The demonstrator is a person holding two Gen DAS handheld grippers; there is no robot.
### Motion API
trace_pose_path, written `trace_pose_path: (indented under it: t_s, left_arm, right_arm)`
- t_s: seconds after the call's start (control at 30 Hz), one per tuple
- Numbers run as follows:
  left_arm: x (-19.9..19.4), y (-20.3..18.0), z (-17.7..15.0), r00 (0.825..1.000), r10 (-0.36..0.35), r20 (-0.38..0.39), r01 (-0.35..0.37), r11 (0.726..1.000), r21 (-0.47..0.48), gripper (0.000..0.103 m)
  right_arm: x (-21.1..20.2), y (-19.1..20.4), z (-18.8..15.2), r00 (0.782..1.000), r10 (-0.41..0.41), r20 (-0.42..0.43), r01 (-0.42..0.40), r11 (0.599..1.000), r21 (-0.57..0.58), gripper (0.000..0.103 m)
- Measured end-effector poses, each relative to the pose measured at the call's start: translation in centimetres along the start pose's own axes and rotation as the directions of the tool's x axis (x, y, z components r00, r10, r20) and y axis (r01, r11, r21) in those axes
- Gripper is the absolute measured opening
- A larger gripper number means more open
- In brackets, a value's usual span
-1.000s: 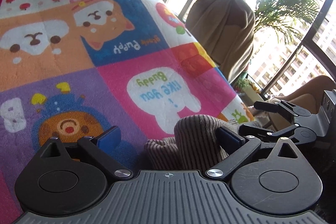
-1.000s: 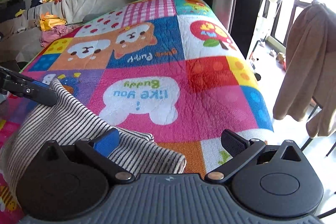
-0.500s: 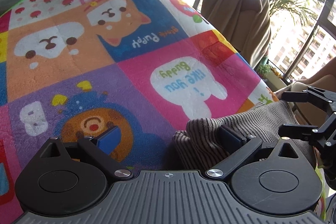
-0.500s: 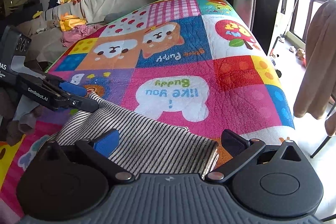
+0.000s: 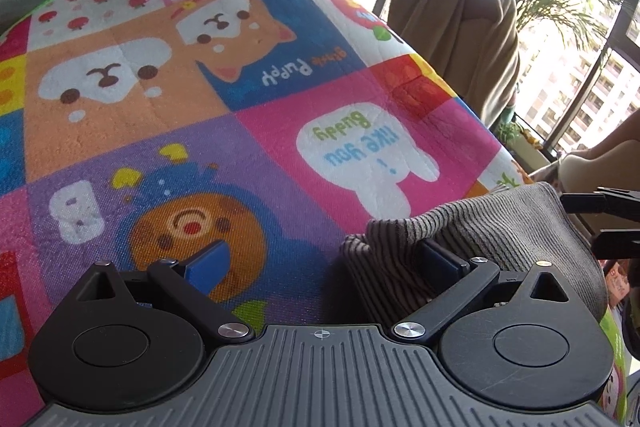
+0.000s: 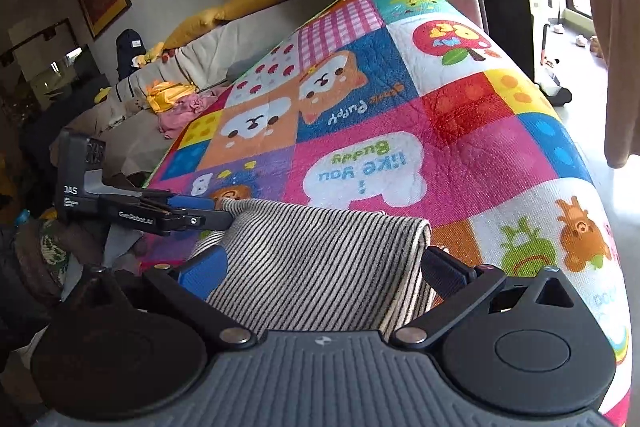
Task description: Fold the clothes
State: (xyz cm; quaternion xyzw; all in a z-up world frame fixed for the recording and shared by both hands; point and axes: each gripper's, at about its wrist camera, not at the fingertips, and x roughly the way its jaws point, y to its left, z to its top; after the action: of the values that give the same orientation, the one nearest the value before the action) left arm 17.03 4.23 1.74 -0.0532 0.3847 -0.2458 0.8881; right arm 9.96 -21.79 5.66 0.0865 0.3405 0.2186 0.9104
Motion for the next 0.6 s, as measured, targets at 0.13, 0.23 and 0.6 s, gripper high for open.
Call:
trace_pose_path:
  t_s: [0.13, 0.23, 0.6]
  left_arm:
    - [-0.2, -0.1, 0.0, 1.0, 0.01, 0.002, -0.01, 1.0, 0.0, 0.102]
    - [0.0, 0.1, 0.1, 1.0, 0.027, 0.002, -0.027, 1.0, -0.008, 0.102]
    - [0.8, 0.0, 0.1, 1.0, 0.024, 0.004, -0.024, 1.0, -0.014, 0.102]
  right_arm:
    - [0.8, 0.5, 1.7, 0.983, 0.17, 0.066, -0.172, 0.984, 0.032, 0.103]
    - [0.5, 1.4, 3.4, 0.959, 0.244, 0.142, -0.245, 0.97, -0.012, 0.103]
    - [6.0, -2.8, 2.3, 0.992, 0.094, -0.079, -0.089, 0.994, 0.07, 0.103]
